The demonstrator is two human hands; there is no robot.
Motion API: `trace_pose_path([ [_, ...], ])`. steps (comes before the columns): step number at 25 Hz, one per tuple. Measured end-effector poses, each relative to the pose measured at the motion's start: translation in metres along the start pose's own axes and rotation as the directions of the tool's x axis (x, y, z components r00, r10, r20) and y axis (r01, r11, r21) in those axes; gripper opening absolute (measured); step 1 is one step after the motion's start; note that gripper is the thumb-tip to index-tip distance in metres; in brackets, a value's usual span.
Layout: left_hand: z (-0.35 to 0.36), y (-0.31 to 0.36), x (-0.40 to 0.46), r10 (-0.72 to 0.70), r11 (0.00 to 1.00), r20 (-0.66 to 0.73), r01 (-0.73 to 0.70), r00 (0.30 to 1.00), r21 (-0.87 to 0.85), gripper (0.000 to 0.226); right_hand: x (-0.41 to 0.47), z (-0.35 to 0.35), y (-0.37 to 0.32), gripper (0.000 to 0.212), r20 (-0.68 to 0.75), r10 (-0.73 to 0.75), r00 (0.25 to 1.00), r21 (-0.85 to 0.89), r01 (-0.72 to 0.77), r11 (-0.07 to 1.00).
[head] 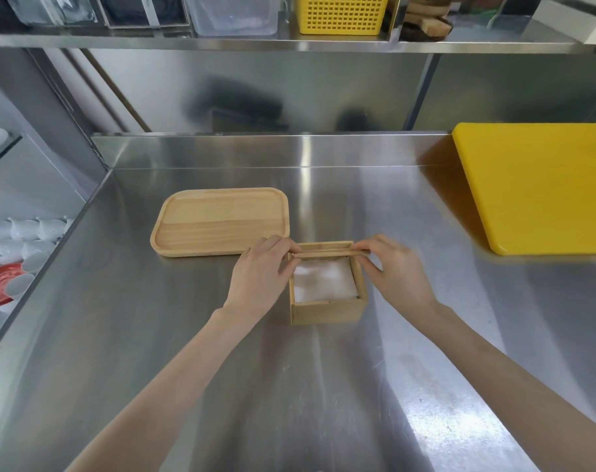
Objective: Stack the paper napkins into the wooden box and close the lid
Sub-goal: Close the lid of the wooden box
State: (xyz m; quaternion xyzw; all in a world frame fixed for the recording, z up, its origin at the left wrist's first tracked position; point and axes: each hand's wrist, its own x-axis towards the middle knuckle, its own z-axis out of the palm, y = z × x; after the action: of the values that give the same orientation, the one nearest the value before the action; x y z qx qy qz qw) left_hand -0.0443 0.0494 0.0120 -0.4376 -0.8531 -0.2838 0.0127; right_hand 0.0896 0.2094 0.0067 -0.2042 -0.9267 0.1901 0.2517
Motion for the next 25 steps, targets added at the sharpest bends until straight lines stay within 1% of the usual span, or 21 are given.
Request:
trace_pose_path([
  [2, 0.007, -0.005, -0.009, 0.058, 0.998, -0.015, -0.058, 0.998, -0.011, 0.022, -0.012, 0.005, 0.000, 0.021, -0.041, -0.077, 0.996, -0.036, 0.075, 0.997],
  [5, 0.017, -0.013, -0.020, 0.115, 0.993, -0.040, -0.116, 0.993, -0.032, 0.034, -0.027, 0.012, 0.001, 0.024, -0.038, -0.078, 0.996, -0.065, 0.076, 0.995],
  [7, 0.024, -0.017, -0.029, 0.112, 0.993, -0.022, -0.113, 0.993, -0.019, 0.034, -0.035, 0.017, 0.001, 0.024, -0.023, -0.055, 0.998, -0.060, 0.053, 0.997],
  [10, 0.034, -0.020, -0.041, 0.130, 0.991, 0.004, -0.130, 0.992, 0.040, 0.032, -0.049, 0.023, 0.003, 0.023, 0.002, -0.044, 0.999, -0.107, 0.044, 0.993],
  [12, 0.038, -0.021, -0.047, 0.138, 0.988, -0.001, -0.137, 0.990, 0.073, 0.030, -0.055, 0.029, 0.004, 0.025, 0.024, -0.029, 0.999, -0.111, 0.031, 0.993],
  [15, 0.043, -0.022, -0.050, 0.129, 0.989, -0.014, -0.127, 0.992, 0.080, 0.029, -0.058, 0.032, 0.005, 0.025, 0.028, -0.019, 0.999, -0.135, 0.023, 0.991],
  [18, 0.047, -0.024, -0.054, 0.141, 0.985, 0.001, -0.141, 0.990, 0.099, 0.031, -0.060, 0.036, 0.008, 0.025, 0.032, -0.045, 0.998, -0.168, 0.050, 0.984],
  [21, 0.048, -0.023, -0.054, 0.125, 0.986, 0.011, -0.126, 0.992, 0.106, 0.032, -0.061, 0.038, 0.009, 0.027, 0.028, -0.055, 0.998, -0.162, 0.059, 0.985],
  [24, 0.053, -0.023, -0.052, 0.129, 0.981, 0.008, -0.129, 0.992, 0.146, 0.040, -0.061, 0.039, 0.010, 0.036, 0.008, -0.112, 0.994, -0.260, 0.110, 0.959],
  [25, 0.053, -0.022, -0.052, 0.111, 0.980, 0.035, -0.115, 0.993, 0.165, 0.043, -0.061, 0.040, 0.010, 0.038, 0.026, -0.121, 0.992, -0.275, 0.123, 0.953],
])
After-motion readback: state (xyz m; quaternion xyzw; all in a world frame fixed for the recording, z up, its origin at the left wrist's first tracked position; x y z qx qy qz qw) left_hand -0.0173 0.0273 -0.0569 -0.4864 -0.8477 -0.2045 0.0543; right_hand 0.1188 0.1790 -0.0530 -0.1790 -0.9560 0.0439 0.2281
